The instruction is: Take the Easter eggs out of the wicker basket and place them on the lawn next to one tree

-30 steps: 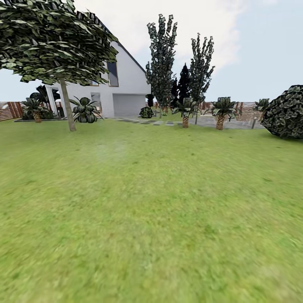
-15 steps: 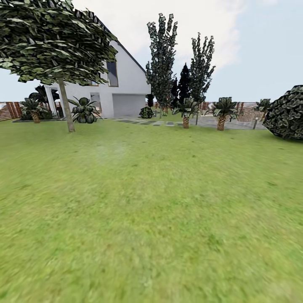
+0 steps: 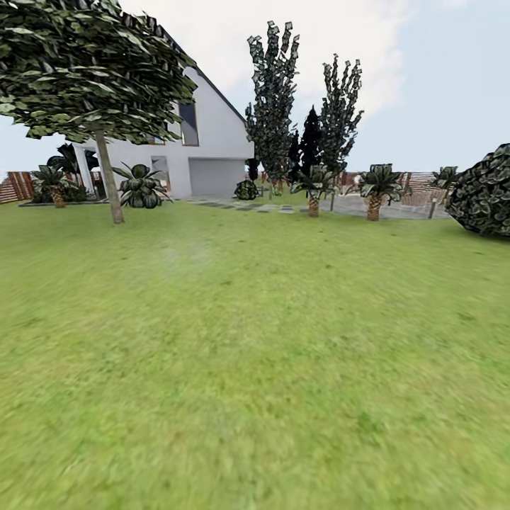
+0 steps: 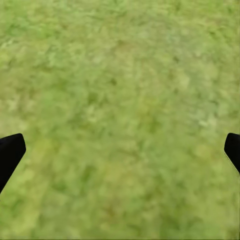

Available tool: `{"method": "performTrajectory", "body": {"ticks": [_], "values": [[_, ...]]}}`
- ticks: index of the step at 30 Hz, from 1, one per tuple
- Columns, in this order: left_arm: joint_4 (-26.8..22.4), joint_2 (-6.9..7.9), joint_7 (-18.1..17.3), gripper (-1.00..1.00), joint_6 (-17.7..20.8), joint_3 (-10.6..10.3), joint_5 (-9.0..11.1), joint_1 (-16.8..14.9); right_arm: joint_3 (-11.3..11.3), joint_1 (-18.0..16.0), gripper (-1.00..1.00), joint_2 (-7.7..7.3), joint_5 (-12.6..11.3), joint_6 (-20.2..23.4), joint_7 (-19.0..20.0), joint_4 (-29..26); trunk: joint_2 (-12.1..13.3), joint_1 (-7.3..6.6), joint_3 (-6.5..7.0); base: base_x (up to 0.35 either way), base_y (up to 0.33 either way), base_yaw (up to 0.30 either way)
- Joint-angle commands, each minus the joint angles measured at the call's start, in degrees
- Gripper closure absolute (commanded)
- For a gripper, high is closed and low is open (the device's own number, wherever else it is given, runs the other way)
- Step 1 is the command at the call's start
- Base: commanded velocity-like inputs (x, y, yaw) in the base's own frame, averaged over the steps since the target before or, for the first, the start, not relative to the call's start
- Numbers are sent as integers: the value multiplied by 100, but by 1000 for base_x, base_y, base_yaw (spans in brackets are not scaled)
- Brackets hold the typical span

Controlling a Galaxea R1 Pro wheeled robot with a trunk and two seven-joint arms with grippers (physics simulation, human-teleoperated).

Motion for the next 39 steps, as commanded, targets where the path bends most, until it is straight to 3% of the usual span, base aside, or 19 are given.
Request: {"method": "performTrajectory", "body": {"ticks": [1,7,10,12,16,39], "values": [[121,-6,-3,-100,5,10,-1,-5,-3,-5,-100,-1,11,-15,0,9,36,-18,10,332,0,0],[308,4,-5,-100,38,-8,-3,-5,19,-5,-100,-8,17,48,-3,28,276,-150,117,332,0,0],[324,-6,-7,-100,180,-11,-7,-5,15,-5,-100,-1,0,594,-9,21,397,-216,171,332,0,0],[327,-8,-11,-100,464,-15,-15,-5,14,-5,-100,3,-5,1267,-11,-23,477,-260,207,332,0,0],[324,12,-13,-100,663,-17,-14,-5,13,-5,-100,-1,-7,1634,-12,-49,637,-348,279,332,0,0],[322,14,-14,-100,693,-17,-19,-5,8,-5,-100,6,-12,1686,5,-49,1560,-853,692,332,-47,0]]}}
